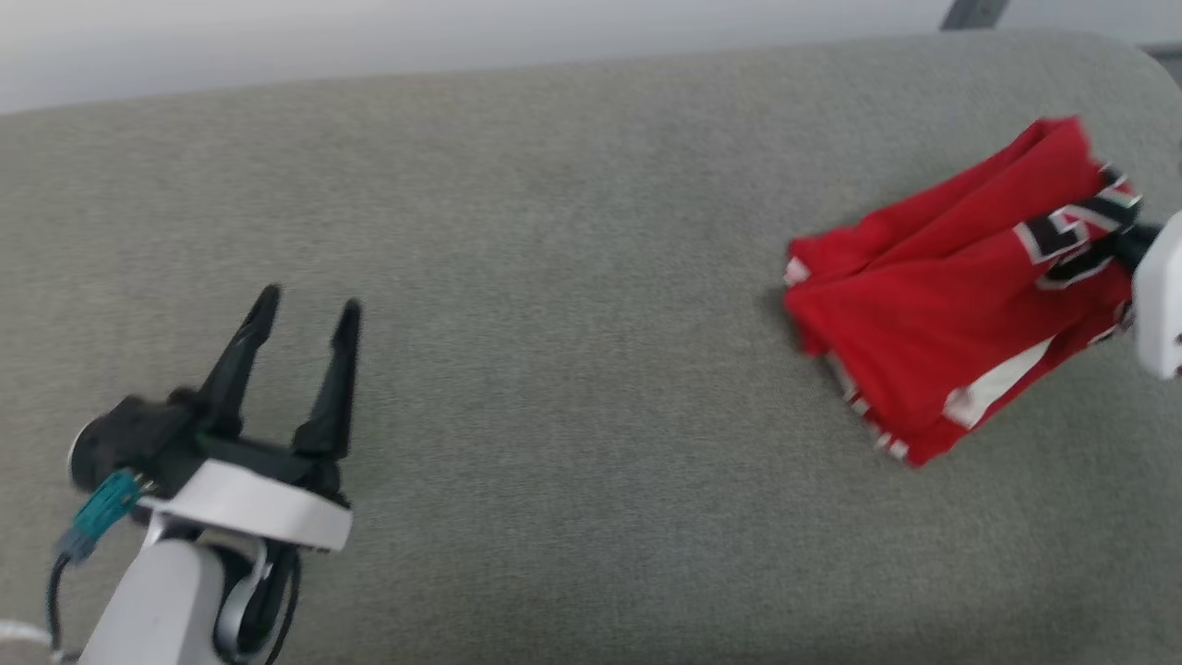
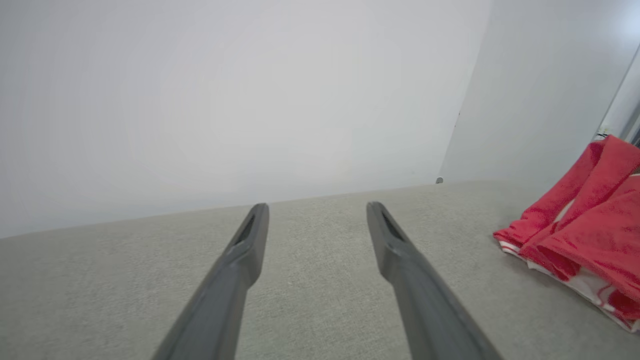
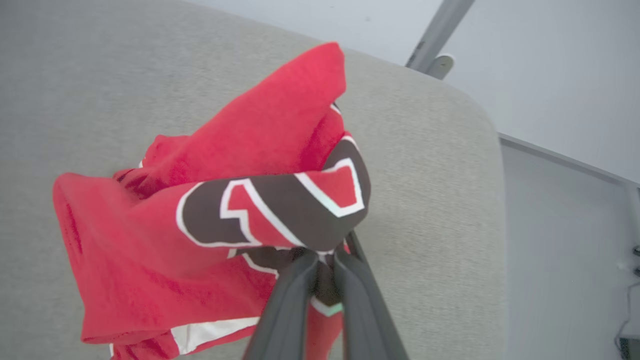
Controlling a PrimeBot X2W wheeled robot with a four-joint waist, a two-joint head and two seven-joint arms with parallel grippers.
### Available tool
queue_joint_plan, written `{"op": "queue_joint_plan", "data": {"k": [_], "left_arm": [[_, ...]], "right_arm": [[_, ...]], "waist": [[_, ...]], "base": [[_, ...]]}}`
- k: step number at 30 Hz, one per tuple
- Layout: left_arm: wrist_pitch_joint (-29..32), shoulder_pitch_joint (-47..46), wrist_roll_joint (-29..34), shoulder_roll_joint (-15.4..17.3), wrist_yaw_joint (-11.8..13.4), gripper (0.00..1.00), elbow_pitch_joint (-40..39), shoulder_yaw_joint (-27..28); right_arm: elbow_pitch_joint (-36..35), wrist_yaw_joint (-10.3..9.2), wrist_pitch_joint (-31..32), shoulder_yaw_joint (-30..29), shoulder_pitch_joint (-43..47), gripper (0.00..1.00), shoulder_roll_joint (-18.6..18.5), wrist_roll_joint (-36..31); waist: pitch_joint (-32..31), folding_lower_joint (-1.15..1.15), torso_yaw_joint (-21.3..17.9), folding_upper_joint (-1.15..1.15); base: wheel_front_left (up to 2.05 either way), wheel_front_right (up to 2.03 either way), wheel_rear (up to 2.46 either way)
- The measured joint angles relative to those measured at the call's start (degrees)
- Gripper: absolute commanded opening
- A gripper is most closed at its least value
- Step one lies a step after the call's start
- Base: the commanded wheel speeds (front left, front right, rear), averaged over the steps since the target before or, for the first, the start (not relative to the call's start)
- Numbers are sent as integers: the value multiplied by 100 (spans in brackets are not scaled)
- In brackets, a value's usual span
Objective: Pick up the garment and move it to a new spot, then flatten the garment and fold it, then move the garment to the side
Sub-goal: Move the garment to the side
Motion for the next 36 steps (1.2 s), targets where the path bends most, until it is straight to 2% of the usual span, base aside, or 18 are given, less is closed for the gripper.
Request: {"op": "queue_joint_plan", "data": {"k": [8, 14, 22, 29, 31, 33, 36], "left_arm": [[0, -787, 82, 40, 0, 100, 31, -708], [-1, -1337, 70, 96, 0, 100, 92, -1262], [0, -1835, -16, 97, 0, 100, 205, -1684], [0, -1992, -71, 121, 0, 100, 264, -1793], [0, -1992, -75, 153, 0, 100, 282, -1782], [0, -1990, -99, 171, 0, 100, 282, -1717], [0, -1967, -118, 221, 0, 100, 277, -1626]], "right_arm": [[569, 0, -542, -259, -586, 0, -192, -509], [1289, 0, -882, -578, -1005, 0, -208, -1118], [2592, 0, -1289, -1229, -1352, 0, 107, -1938], [3466, 0, -1581, -1805, -1499, 0, 332, -2553], [3675, 0, -1624, -1928, -1561, 36, 411, -2715], [3798, 0, -1727, -2029, -1635, 100, 494, -2877], [3929, 0, -1814, -2108, -1742, 100, 553, -3043]], "waist": [[409, 0, -345, 0], [760, 0, -455, 0], [1153, 0, -336, 0], [1312, 0, -97, 0], [1340, 0, -38, 0], [1345, 0, -17, 0], [1295, 0, -28, 0]], "base": [[0, 0, 0], [0, 0, 0], [0, 0, 0], [0, 0, 0], [0, 0, 0], [0, 0, 0], [0, 0, 0]]}}
